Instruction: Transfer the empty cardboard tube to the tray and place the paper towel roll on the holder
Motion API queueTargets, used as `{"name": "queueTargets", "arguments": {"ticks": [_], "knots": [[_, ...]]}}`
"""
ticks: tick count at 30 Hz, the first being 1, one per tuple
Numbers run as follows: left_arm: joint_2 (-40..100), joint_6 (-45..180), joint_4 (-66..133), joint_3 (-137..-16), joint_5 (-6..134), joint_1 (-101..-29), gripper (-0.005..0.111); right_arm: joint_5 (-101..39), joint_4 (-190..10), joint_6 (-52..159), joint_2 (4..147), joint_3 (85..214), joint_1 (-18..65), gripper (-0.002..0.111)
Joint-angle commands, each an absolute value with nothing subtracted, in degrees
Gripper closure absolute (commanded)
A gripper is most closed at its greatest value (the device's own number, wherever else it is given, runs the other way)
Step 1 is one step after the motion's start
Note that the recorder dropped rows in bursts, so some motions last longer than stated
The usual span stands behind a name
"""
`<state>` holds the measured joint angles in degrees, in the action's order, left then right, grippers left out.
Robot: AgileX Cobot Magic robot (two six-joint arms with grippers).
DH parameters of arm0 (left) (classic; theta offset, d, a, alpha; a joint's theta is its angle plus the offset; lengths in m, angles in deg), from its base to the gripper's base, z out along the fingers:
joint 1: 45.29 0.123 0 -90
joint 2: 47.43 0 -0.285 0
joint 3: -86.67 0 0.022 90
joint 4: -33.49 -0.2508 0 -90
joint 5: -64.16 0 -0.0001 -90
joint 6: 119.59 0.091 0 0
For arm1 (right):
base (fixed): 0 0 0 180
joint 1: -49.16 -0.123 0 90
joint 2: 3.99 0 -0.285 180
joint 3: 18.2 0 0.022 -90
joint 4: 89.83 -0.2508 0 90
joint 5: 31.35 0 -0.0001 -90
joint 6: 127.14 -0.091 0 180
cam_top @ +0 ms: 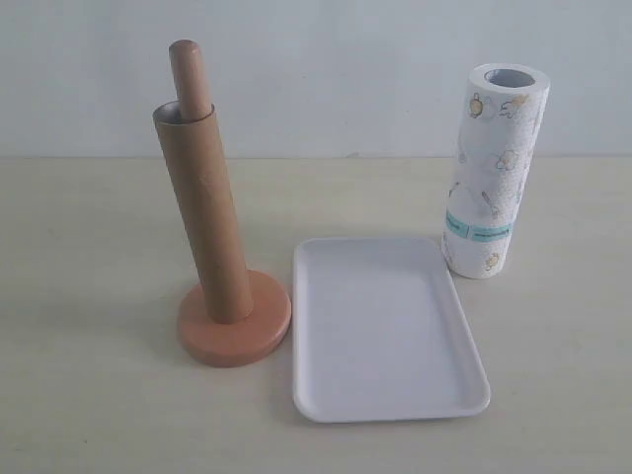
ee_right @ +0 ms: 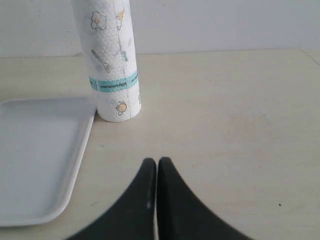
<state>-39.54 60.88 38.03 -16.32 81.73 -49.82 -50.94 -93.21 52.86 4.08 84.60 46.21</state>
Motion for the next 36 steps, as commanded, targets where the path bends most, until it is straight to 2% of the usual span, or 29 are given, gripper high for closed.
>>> {"name": "queueTargets", "arguments": {"ticks": [1, 19, 22, 27, 30, 33, 36], "knots": [[-39.6, 60.4, 38.6, -16.1, 81.3, -49.7, 0.101, -50.3, -93.0, 52.9, 3.8, 84.6, 46.4, 0.108], [-39.6, 60.4, 38.6, -16.1, 80.2, -49.7, 0.101, -50.3, -93.0, 52.9, 3.8, 84.6, 43.9, 0.108], [-39.6, 60.4, 38.6, -16.1, 71.4, -49.7, 0.101, -50.3, -93.0, 52.9, 3.8, 84.6, 43.9, 0.108], [-39.6, 60.4, 38.6, -16.1, 36.8, -49.7, 0.101, -50.3, -93.0, 52.9, 3.8, 84.6, 43.9, 0.108], [-39.6, 59.9, 34.6, -19.4, 40.3, -49.7, 0.101, -50.3, -93.0, 52.9, 3.8, 84.6, 43.9, 0.108], [-39.6, 58.7, 26.6, -24.8, 52.1, -49.7, 0.101, -50.3, -93.0, 52.9, 3.8, 84.6, 43.9, 0.108], [-36.4, 54.5, 26.5, -28.2, 53.3, -49.7, 0.101, -50.3, -93.0, 52.9, 3.8, 84.6, 43.9, 0.108]]}}
